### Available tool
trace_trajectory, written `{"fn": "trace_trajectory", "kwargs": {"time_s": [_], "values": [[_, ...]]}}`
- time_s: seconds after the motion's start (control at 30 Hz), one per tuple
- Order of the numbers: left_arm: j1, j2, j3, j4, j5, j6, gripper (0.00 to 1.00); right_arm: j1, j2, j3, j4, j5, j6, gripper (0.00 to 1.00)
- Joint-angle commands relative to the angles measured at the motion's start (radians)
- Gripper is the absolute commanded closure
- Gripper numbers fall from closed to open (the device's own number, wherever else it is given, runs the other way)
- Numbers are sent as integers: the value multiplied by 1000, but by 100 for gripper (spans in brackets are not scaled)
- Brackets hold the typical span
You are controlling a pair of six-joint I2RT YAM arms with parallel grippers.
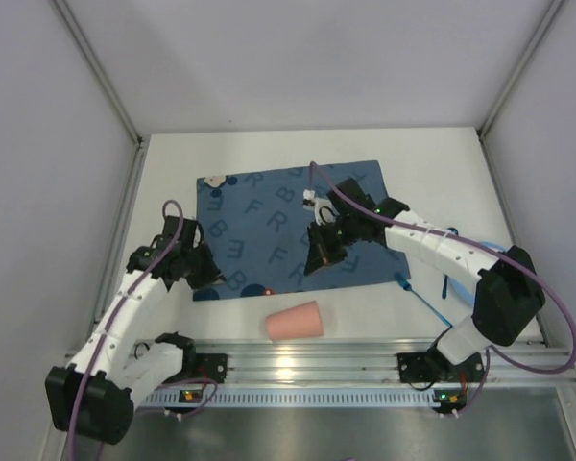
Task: Set the dinner table for one person
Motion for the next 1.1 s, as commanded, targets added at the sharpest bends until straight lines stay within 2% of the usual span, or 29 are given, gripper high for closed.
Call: {"fn": "trace_trajectory", "kwargs": {"time_s": [0.0, 0.07, 0.1, 0.17, 0.2, 0.23, 0.33, 0.43, 0.73, 0.9, 1.07], "values": [[7, 108, 28, 115, 49, 42, 100, -6, 27, 53, -51, -64, -15, 96], [6, 180, 59, 154, 64, 42, 100, -6, 37, 36, -74, -81, -3, 63], [7, 219, 74, 167, 88, 16, 100, -8, 27, 13, -85, -63, -3, 33], [7, 237, 103, 206, 139, -6, 100, -11, -2, -21, -123, -29, -4, 17], [6, 242, 108, 227, 155, -15, 100, -23, -24, -44, -125, -20, -4, 3], [6, 253, 115, 242, 168, -23, 100, -32, -66, -94, -122, -2, 9, 0], [6, 298, 131, 258, 174, -3, 100, -72, -137, -188, -88, -12, 60, 0], [6, 337, 132, 249, 166, 17, 100, -77, -167, -277, 16, -81, 147, 0], [6, 320, 142, 175, 140, 46, 100, -32, -271, -524, 456, -172, 477, 0], [4, 283, 143, 132, 111, 46, 100, 59, -276, -604, 743, -172, 646, 1], [4, 244, 120, 105, 85, 33, 100, 216, -159, -615, 1025, -153, 825, 3]]}}
